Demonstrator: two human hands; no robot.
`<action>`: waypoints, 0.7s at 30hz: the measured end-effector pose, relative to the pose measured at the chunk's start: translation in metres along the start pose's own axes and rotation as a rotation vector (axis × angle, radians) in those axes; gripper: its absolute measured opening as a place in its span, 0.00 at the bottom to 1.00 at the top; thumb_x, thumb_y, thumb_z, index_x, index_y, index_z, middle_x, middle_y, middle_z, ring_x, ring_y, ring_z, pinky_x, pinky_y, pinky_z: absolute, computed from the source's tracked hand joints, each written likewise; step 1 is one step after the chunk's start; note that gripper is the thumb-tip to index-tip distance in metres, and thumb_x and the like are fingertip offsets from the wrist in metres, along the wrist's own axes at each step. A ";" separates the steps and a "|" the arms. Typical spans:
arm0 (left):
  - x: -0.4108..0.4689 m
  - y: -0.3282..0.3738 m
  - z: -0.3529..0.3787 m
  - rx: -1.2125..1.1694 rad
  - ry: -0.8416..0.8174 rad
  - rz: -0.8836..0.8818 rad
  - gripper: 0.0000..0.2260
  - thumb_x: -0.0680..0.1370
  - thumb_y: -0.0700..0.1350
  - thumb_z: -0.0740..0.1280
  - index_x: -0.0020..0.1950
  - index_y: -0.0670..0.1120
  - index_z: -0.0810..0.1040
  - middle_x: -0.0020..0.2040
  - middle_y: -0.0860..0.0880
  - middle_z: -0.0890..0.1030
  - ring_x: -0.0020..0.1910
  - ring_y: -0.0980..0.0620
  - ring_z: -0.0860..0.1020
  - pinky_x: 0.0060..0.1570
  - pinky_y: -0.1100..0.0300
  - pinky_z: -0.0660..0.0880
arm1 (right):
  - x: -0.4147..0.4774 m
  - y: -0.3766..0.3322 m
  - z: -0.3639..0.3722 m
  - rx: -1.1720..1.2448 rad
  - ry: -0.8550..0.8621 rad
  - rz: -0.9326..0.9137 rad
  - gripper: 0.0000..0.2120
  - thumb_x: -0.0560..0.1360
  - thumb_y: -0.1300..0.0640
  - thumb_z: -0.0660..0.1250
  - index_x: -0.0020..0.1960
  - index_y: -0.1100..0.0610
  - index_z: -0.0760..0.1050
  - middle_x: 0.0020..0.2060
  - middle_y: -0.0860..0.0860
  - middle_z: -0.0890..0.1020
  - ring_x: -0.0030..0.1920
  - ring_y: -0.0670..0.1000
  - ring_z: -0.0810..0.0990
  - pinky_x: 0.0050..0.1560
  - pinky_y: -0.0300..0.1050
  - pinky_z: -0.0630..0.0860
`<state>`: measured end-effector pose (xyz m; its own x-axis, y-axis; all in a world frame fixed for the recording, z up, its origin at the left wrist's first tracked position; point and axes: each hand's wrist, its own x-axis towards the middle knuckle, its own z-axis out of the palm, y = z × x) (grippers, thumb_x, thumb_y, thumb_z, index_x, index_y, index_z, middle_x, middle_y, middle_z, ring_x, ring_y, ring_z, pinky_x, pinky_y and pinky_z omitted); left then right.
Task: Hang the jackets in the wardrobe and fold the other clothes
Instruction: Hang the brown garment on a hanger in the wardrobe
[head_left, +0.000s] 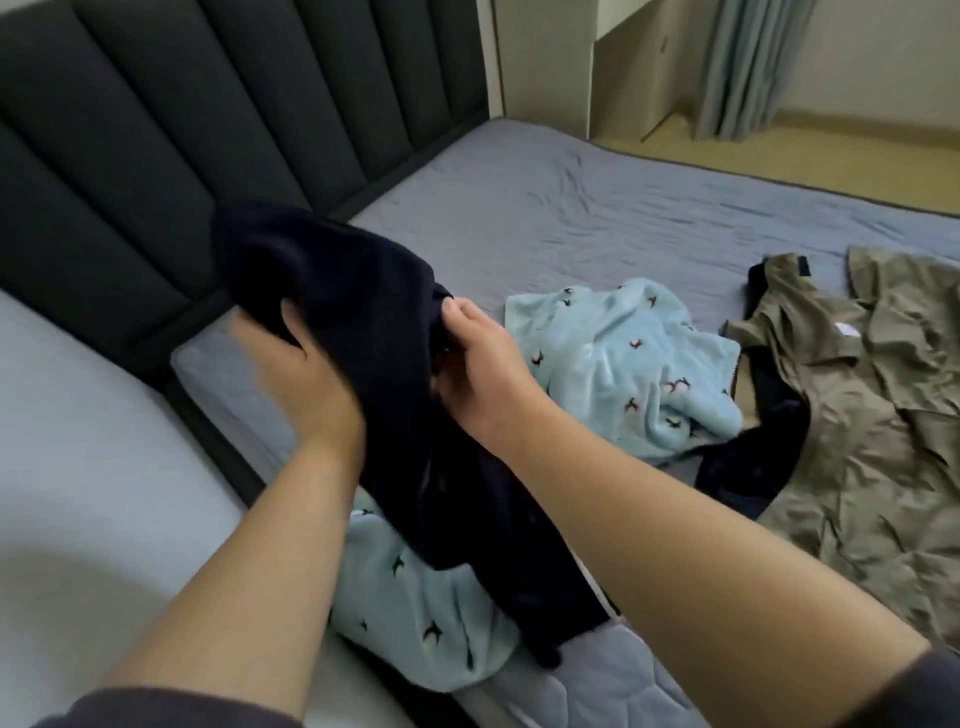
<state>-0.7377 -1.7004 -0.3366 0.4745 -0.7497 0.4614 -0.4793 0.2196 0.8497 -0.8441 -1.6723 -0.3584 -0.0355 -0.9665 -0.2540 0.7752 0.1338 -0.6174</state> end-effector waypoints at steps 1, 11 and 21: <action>-0.004 -0.009 0.001 0.100 -0.042 0.029 0.15 0.82 0.42 0.57 0.64 0.34 0.68 0.59 0.38 0.76 0.56 0.46 0.74 0.56 0.63 0.66 | -0.002 -0.001 -0.009 -0.086 0.016 0.009 0.12 0.81 0.57 0.57 0.40 0.53 0.72 0.32 0.47 0.78 0.33 0.46 0.78 0.29 0.38 0.74; -0.195 -0.113 -0.004 1.073 -1.053 -0.166 0.17 0.76 0.45 0.60 0.66 0.51 0.68 0.66 0.49 0.71 0.64 0.46 0.70 0.69 0.38 0.50 | -0.150 0.057 -0.284 -0.968 0.527 0.513 0.04 0.74 0.60 0.63 0.44 0.52 0.75 0.37 0.50 0.76 0.37 0.51 0.75 0.27 0.37 0.67; -0.361 -0.041 0.068 0.845 -1.352 0.115 0.10 0.76 0.43 0.58 0.55 0.51 0.73 0.58 0.51 0.75 0.58 0.49 0.74 0.68 0.43 0.53 | -0.258 -0.020 -0.404 -1.221 0.671 0.480 0.05 0.74 0.60 0.63 0.48 0.56 0.77 0.43 0.52 0.80 0.44 0.53 0.78 0.39 0.39 0.70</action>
<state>-0.9397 -1.4817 -0.5552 -0.3448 -0.8317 -0.4352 -0.9350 0.2634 0.2375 -1.1051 -1.3367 -0.5815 -0.4780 -0.5424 -0.6909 -0.1916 0.8320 -0.5206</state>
